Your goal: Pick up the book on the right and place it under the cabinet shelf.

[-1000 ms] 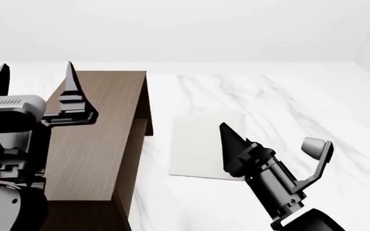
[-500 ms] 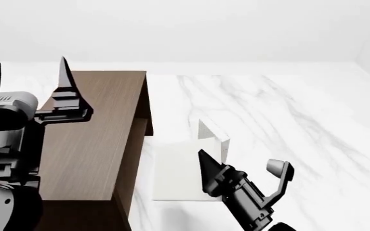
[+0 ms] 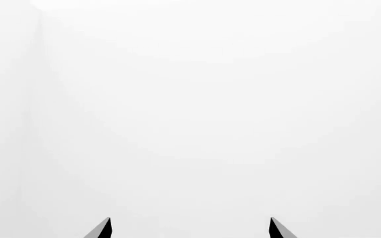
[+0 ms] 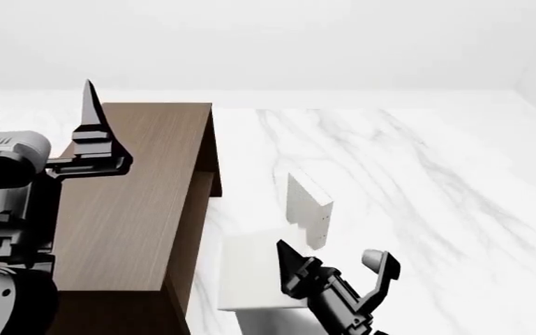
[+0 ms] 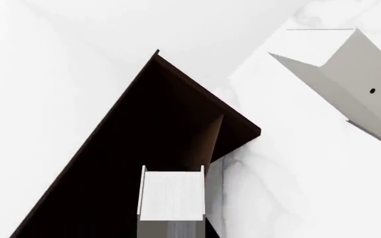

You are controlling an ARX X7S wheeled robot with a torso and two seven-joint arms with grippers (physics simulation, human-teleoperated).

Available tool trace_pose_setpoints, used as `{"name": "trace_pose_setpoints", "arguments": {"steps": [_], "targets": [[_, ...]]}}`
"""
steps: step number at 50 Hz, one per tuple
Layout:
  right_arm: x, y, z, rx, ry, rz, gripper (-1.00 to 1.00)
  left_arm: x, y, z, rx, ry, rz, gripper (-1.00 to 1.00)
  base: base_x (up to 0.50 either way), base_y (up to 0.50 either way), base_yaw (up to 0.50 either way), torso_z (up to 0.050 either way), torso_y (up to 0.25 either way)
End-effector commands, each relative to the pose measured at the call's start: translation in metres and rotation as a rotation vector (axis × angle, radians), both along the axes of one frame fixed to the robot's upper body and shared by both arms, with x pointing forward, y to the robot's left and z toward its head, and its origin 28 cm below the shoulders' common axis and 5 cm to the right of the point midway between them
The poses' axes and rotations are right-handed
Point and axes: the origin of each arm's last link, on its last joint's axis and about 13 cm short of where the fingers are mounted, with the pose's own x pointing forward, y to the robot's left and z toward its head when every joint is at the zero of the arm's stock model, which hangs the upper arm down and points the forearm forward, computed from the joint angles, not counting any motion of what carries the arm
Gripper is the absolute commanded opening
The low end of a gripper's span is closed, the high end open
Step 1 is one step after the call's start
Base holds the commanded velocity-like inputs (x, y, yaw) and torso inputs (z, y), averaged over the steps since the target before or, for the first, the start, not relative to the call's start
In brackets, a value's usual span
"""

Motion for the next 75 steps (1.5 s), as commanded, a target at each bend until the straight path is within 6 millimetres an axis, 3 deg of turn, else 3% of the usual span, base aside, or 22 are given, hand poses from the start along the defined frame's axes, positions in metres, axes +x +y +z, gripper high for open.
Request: {"name": "trace_pose_setpoints", "arguments": {"steps": [1, 42, 75], "targets": [[0.005, 0.007, -0.012, 0.057, 0.006, 0.028, -1.00, -0.001, 0.000, 0.001, 0.001, -0.003, 0.001, 1.00, 0.00, 0.00, 0.00, 0.000, 0.000], [0.027, 0.021, -0.058, 0.047, 0.106, 0.010, -1.00, -0.001, 0.001, -0.004, -0.003, 0.004, -0.003, 1.00, 0.00, 0.00, 0.00, 0.000, 0.001], [0.065, 0.032, -0.080, 0.000, 0.073, -0.028, -1.00, -0.001, 0.001, -0.005, 0.003, 0.008, -0.011, 1.00, 0.00, 0.00, 0.00, 0.000, 0.000]]}}
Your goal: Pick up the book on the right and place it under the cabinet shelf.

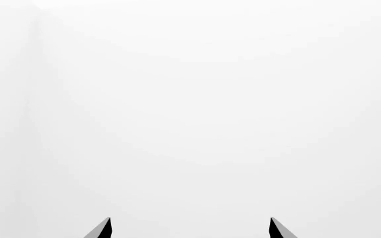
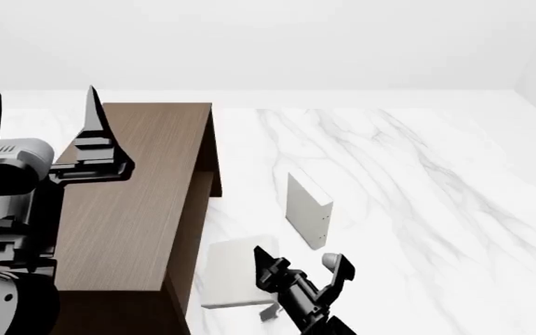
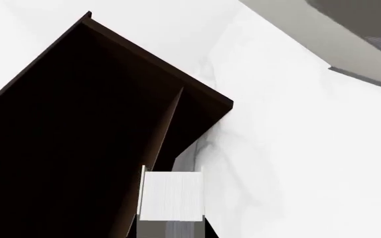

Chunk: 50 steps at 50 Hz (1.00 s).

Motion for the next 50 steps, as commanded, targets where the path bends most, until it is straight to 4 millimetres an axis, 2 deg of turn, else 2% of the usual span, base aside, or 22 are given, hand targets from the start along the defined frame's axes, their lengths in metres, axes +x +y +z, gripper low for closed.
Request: {"name": "trace_pose_setpoints", "arguments": {"steps": [1, 15, 39, 50], "targets": [[0.017, -0.003, -0.005, -0.063, -0.011, -0.048, -1.00, 0.000, 0.000, 0.000, 0.002, 0.000, -0.003, 1.00, 0.00, 0.00, 0.00, 0.000, 0.000], [0.025, -0.004, -0.007, -0.141, -0.008, -0.087, -1.00, -0.002, 0.002, 0.003, 0.001, -0.006, 0.000, 1.00, 0.00, 0.00, 0.00, 0.000, 0.000], [0.016, -0.006, -0.018, -0.390, 0.052, -0.191, -1.00, -0.003, 0.003, 0.003, -0.004, -0.013, -0.004, 1.00, 0.00, 0.00, 0.00, 0.000, 0.000], [0.011, -0.003, -0.022, -0.492, 0.048, -0.171, -1.00, -0.003, 0.003, 0.002, -0.007, -0.014, -0.006, 1.00, 0.00, 0.00, 0.00, 0.000, 0.000]]}}
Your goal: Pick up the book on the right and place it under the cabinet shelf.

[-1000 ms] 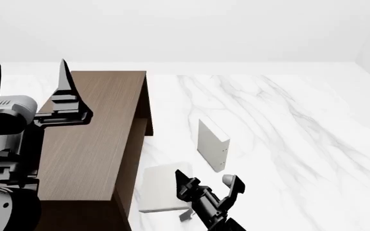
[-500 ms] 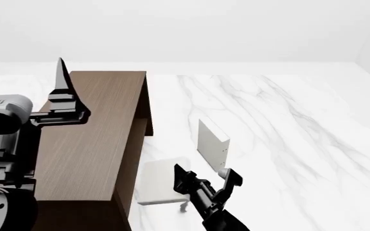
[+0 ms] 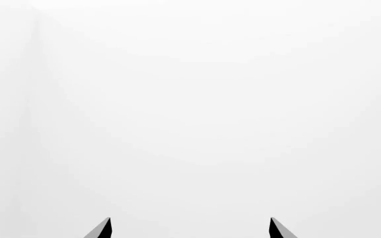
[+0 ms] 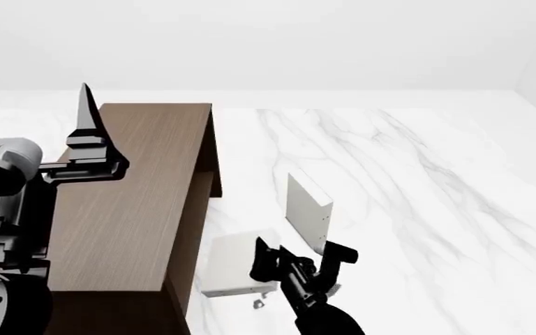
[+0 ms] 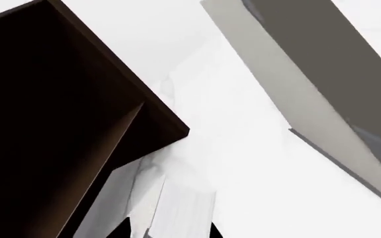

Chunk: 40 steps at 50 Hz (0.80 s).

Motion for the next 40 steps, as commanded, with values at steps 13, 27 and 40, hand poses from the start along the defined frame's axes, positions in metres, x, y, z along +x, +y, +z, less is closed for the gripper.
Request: {"name": "trace_pose_setpoints", "arguments": {"steps": [13, 27, 40], "targets": [[-0.016, -0.005, -0.018, -0.224, 0.136, -0.030, 1.00, 0.000, 0.001, -0.001, -0.008, -0.002, -0.001, 1.00, 0.00, 0.00, 0.00, 0.000, 0.000], [-0.020, -0.001, -0.019, -0.309, 0.108, 0.010, 1.00, 0.000, 0.001, -0.001, -0.013, -0.004, -0.004, 1.00, 0.00, 0.00, 0.00, 0.000, 0.000], [-0.029, -0.001, 0.009, -0.366, -0.003, 0.025, 1.00, -0.001, 0.001, -0.001, -0.013, -0.004, -0.006, 1.00, 0.00, 0.00, 0.00, -0.002, 0.000]]}}
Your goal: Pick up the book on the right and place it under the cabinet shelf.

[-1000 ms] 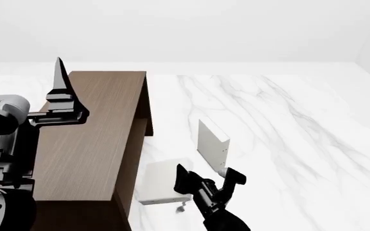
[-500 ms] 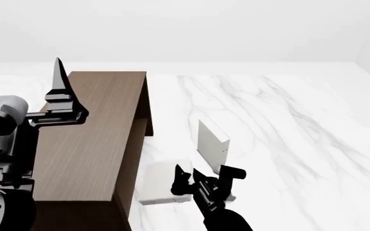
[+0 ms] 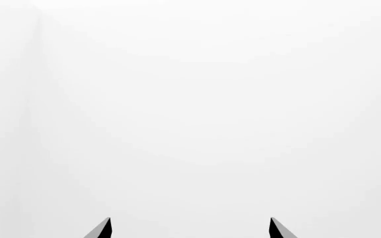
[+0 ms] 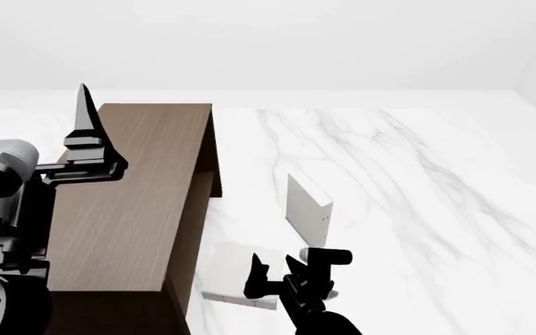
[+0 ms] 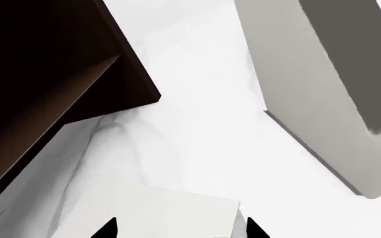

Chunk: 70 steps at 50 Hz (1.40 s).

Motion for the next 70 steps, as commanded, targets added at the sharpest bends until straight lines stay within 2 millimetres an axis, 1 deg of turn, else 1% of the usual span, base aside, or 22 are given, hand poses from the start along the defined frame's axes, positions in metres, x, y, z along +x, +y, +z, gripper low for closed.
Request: {"name": "trace_pose_setpoints", "arguments": {"steps": [1, 9, 15, 24, 31, 37, 42, 45, 48, 52, 59, 66, 70], "targets": [[-0.018, -0.003, 0.015, -0.077, -0.032, 0.020, 1.00, 0.000, 0.000, 0.000, -0.001, -0.001, -0.001, 1.00, 0.00, 0.00, 0.00, 0.000, 0.000], [-0.020, -0.006, 0.035, -0.114, -0.121, 0.019, 1.00, -0.002, 0.001, 0.001, -0.004, -0.005, -0.004, 1.00, 0.00, 0.00, 0.00, 0.000, 0.000], [-0.025, -0.005, 0.053, -0.138, -0.187, 0.050, 1.00, -0.002, 0.001, 0.002, -0.004, -0.008, -0.003, 1.00, 0.00, 0.00, 0.00, 0.000, 0.000], [-0.037, -0.010, 0.095, -0.169, -0.326, 0.084, 1.00, -0.001, 0.001, 0.001, -0.006, -0.007, -0.005, 1.00, 0.00, 0.00, 0.00, 0.000, 0.000], [-0.054, -0.011, 0.136, -0.183, -0.440, 0.119, 1.00, -0.001, 0.000, 0.001, -0.007, -0.007, -0.006, 1.00, 0.00, 0.00, 0.00, 0.000, 0.000], [-0.069, -0.017, 0.174, -0.182, -0.544, 0.100, 1.00, -0.001, 0.000, 0.001, -0.010, -0.006, -0.007, 1.00, 0.00, 0.00, 0.00, 0.000, 0.000], [-0.079, -0.021, 0.194, -0.208, -0.625, 0.081, 1.00, -0.001, -0.001, 0.001, -0.009, -0.007, -0.009, 1.00, 0.00, 0.00, 0.00, 0.000, 0.000], [-0.081, -0.025, 0.198, -0.297, -0.683, 0.038, 1.00, -0.001, -0.002, 0.001, -0.007, -0.008, -0.012, 1.00, 0.00, 0.00, 0.00, 0.000, 0.000], [-0.081, -0.031, 0.195, -0.374, -0.706, 0.000, 1.00, 0.000, -0.002, 0.001, -0.005, -0.009, -0.013, 1.00, 0.00, 0.00, 0.00, 0.000, 0.000], [-0.078, -0.040, 0.187, -0.422, -0.693, -0.050, 1.00, 0.000, -0.002, 0.003, -0.003, -0.011, -0.015, 1.00, 0.00, 0.00, 0.00, 0.000, 0.000], [-0.079, -0.050, 0.174, -0.429, -0.676, -0.086, 1.00, -0.001, -0.003, 0.008, 0.002, -0.018, -0.022, 1.00, 0.00, 0.00, 0.00, 0.000, 0.000], [-0.080, -0.058, 0.165, -0.410, -0.636, -0.128, 1.00, -0.005, -0.005, 0.022, 0.008, -0.033, -0.035, 1.00, 0.00, 0.00, 0.00, 0.000, 0.000], [-0.079, -0.061, 0.157, -0.414, -0.613, -0.151, 1.00, -0.010, -0.006, 0.039, 0.001, -0.053, -0.052, 1.00, 0.00, 0.00, 0.00, 0.000, 0.000]]}}
